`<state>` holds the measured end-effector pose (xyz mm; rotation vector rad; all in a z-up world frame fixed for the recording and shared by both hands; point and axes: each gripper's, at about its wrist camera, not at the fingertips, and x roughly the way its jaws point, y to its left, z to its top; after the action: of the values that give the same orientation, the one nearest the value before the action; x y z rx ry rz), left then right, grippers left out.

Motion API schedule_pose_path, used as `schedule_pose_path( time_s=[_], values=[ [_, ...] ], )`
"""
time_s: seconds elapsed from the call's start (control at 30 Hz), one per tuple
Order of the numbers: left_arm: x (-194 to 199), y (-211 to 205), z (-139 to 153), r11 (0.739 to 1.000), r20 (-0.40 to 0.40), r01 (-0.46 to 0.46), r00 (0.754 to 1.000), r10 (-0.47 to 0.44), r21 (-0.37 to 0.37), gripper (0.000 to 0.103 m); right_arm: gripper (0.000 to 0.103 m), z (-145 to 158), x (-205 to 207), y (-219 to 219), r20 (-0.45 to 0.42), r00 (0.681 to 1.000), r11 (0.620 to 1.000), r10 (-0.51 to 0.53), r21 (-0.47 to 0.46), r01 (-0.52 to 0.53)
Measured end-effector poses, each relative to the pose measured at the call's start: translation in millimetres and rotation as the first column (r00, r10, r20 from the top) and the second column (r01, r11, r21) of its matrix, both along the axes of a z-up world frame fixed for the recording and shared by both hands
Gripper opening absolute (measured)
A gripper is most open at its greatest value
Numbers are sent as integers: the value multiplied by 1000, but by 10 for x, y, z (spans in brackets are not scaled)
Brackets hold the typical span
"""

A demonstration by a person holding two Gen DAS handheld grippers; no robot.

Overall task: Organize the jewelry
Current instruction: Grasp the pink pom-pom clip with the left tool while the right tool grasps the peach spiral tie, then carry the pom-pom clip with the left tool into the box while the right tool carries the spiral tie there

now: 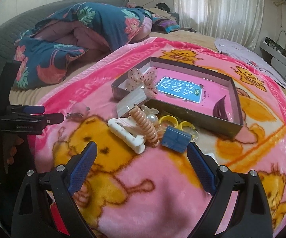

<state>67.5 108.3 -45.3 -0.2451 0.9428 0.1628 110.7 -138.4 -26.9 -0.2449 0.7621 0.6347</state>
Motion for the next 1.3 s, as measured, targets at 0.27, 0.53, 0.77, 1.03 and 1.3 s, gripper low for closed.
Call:
schedule_pose_path(
  time_s=[0.27,0.53,0.77,1.03,1.3],
  values=[
    [124,-85,-86,999,0,39,999,-39,-7,93,83,-117,221,127,-9,1000,1000,-10,-28,10],
    [274,-141,-179,999,-9,47,999,-47,-10,90,67,-207,445,212,-41,999,1000,-17,-26,16],
    [317,-148,-195,999,-6,39,999,-39,-23,85,26,-292,567,351,-60,998,999,3,-36,-5],
    [400,-197,-239,999,-14,39,999,-39,-27,54,17,-212,576,161,-45,999,999,-20,30,21],
    [436,-270,-230,998,-10,64,998,-63,6,35,17,-102,542,-49,-51,998,994,-34,99,39]
  ],
)
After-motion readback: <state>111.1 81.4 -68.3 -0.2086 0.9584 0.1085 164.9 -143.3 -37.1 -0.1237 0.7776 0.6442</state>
